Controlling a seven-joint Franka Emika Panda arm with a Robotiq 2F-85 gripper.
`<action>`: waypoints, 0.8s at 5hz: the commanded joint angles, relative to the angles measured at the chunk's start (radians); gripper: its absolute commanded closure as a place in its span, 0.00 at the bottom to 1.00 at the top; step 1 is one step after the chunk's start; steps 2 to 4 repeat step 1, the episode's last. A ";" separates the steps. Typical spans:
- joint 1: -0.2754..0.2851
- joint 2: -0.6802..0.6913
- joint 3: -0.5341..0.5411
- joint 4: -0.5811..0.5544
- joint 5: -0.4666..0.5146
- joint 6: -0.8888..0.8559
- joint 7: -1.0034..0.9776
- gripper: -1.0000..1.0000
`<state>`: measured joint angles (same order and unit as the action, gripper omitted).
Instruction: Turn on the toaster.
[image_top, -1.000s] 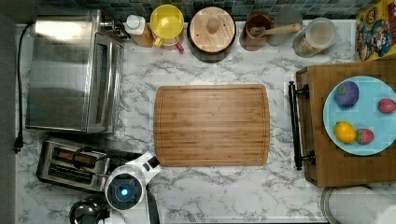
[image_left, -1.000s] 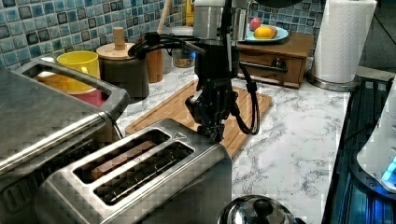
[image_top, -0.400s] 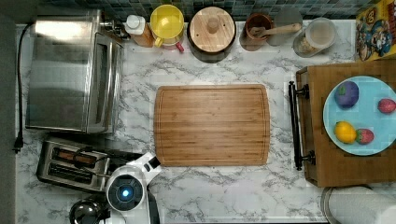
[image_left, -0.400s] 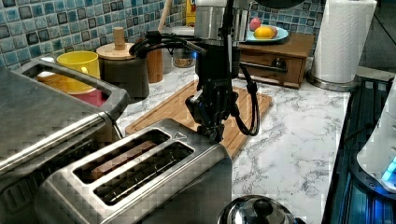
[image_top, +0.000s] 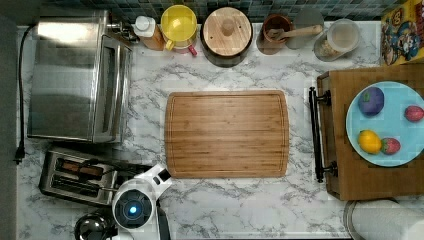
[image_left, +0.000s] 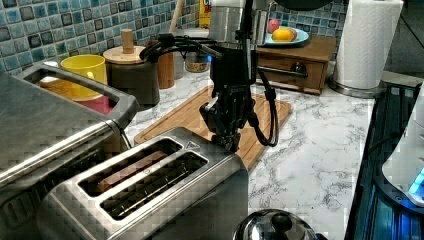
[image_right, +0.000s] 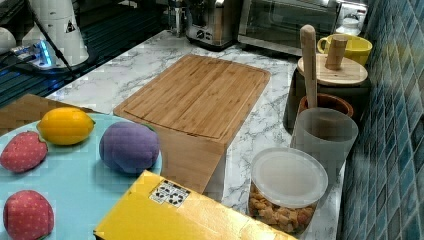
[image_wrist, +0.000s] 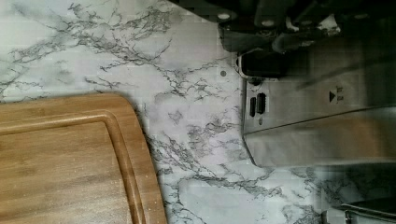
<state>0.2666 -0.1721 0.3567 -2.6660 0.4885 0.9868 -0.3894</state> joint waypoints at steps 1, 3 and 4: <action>0.010 0.161 0.017 -0.178 0.015 0.101 -0.048 1.00; 0.010 0.161 0.017 -0.178 0.015 0.101 -0.048 1.00; 0.010 0.161 0.017 -0.178 0.015 0.101 -0.048 1.00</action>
